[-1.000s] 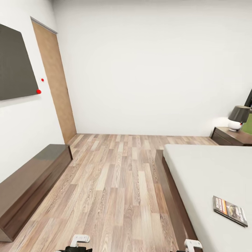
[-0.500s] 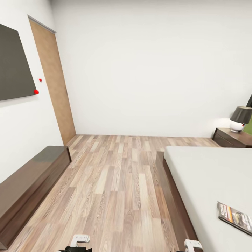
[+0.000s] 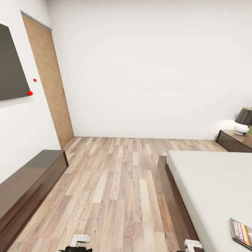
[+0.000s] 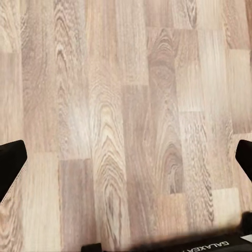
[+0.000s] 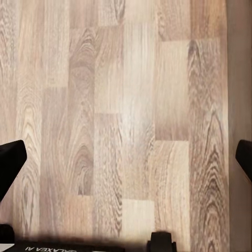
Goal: In the bedroom, move the book from the bed onto either nightstand, and place the two sandals side by side next to the bed.
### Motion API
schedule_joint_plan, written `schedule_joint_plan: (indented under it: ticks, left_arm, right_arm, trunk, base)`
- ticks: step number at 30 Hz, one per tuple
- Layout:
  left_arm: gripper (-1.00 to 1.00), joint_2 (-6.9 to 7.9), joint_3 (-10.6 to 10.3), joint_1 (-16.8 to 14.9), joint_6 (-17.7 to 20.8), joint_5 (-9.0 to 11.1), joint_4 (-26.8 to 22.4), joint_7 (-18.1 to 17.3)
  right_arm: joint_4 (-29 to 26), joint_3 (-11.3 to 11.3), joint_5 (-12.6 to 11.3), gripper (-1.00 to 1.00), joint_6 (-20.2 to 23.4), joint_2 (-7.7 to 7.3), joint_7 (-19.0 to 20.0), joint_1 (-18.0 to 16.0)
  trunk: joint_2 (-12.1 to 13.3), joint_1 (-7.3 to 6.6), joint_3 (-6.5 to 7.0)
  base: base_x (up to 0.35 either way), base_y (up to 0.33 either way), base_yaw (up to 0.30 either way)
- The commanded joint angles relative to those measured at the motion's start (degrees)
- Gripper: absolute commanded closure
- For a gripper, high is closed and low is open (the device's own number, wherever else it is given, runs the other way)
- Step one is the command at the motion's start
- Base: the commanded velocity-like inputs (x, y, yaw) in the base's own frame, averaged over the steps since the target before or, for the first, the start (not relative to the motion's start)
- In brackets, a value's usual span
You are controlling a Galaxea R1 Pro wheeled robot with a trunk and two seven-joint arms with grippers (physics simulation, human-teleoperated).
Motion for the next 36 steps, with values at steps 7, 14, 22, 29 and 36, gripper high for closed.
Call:
schedule_joint_plan:
  ticks: [7,14,22,29,36]
  left_arm:
    - [-1.00,0.04,-0.26,-0.03,0.18,0.48,-0.05,-0.13]
    - [-1.00,0.04,-0.26,-0.03,0.18,0.51,-0.05,-0.13]
    - [-1.00,0.05,-0.26,-0.03,0.18,0.51,-0.05,-0.13]
    - [-1.00,0.08,-0.26,-0.03,0.18,0.51,-0.05,-0.13]
    - [-1.00,0.09,-0.26,-0.03,0.18,0.51,-0.05,-0.13]
  right_arm:
    - [-0.02,-0.49,-0.41,-1.00,0.24,0.01,0.35,-0.03]
    - [-0.02,-0.47,-0.41,-1.00,0.24,0.01,0.34,-0.03]
    - [-0.02,-0.46,-0.41,-1.00,0.24,0.00,0.34,-0.03]
    - [-0.02,-0.45,-0.41,-1.00,0.24,0.00,0.34,-0.03]
    - [-0.02,-0.46,-0.41,-1.00,0.24,0.00,0.34,-0.03]
  trunk:
    - [-0.03,0.03,-0.06]
    - [-0.03,0.03,-0.06]
    - [-0.03,0.03,-0.06]
    - [-0.03,0.03,-0.06]
    - [-0.03,0.03,-0.06]
  base:
    - [0.327,0.000,0.000]
    - [0.327,0.000,0.000]
    - [0.328,0.000,0.000]
    - [0.328,0.000,0.000]
    - [0.328,0.000,0.000]
